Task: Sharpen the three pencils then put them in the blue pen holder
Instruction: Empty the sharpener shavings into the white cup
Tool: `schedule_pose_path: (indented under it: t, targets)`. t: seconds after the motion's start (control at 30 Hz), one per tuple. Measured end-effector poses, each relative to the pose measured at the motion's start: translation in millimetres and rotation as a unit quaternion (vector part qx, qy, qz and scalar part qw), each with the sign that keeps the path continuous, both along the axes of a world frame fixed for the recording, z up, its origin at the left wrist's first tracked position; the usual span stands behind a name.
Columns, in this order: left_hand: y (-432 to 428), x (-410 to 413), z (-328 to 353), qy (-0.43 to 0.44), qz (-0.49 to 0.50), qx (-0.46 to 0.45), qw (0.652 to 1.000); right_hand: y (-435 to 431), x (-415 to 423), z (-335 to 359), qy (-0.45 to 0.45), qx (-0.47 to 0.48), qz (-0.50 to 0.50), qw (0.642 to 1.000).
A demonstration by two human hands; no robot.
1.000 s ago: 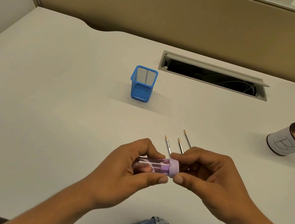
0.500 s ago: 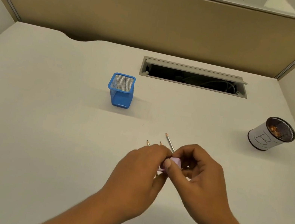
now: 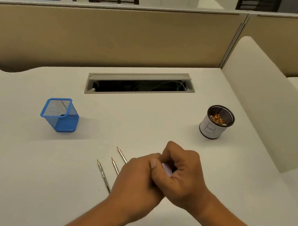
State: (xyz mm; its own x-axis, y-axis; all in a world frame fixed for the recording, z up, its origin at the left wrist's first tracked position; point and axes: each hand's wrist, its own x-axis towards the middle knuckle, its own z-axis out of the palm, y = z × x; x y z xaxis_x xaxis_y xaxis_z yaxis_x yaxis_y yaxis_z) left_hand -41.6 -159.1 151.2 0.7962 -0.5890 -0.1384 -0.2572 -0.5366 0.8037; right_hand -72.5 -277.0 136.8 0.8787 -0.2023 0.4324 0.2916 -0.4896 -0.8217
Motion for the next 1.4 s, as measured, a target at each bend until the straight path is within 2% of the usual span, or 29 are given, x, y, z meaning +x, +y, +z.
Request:
schedule_pose_path:
  t: [0.1, 0.2, 0.3, 0.4, 0.6, 0.77, 0.93, 1.2, 1.4]
  targets:
    - [-28, 7, -3, -0.015, -0.013, 0.029, 0.999, -26, 0, -4, -0.009, 0.001, -0.015, 1.000]
    - [-52, 12, -5, -0.049, 0.046, 0.060, 0.996, -43, 8, -3, 0.006, -0.050, -0.072, 0.996]
    - [-72, 24, -4, -0.133, 0.058, 0.098, 0.985, -62, 18, -1, 0.024, -0.096, -0.126, 0.987]
    - [-91, 42, -6, -0.180, 0.045, 0.097, 0.978, -81, 33, 1, 0.044, -0.081, -0.141, 0.986]
    - [-149, 88, -6, -0.160, -0.029, 0.020, 0.987, -136, 71, -7, 0.057, -0.025, -0.165, 0.984]
    - [-196, 131, -13, -0.089, -0.124, -0.016, 0.988, -195, 90, -16, 0.139, 0.025, -0.192, 0.971]
    - [-226, 157, -32, -0.131, -0.167, -0.019, 0.977, -238, 94, -36, 0.218, 0.123, -0.190, 0.949]
    - [-239, 165, -63, -0.165, -0.148, -0.009, 0.975, -258, 88, -51, 0.250, 0.118, -0.195, 0.941]
    - [-243, 161, -63, -0.133, -0.132, -0.043, 0.981, -264, 85, -56, 0.262, 0.065, -0.213, 0.939]
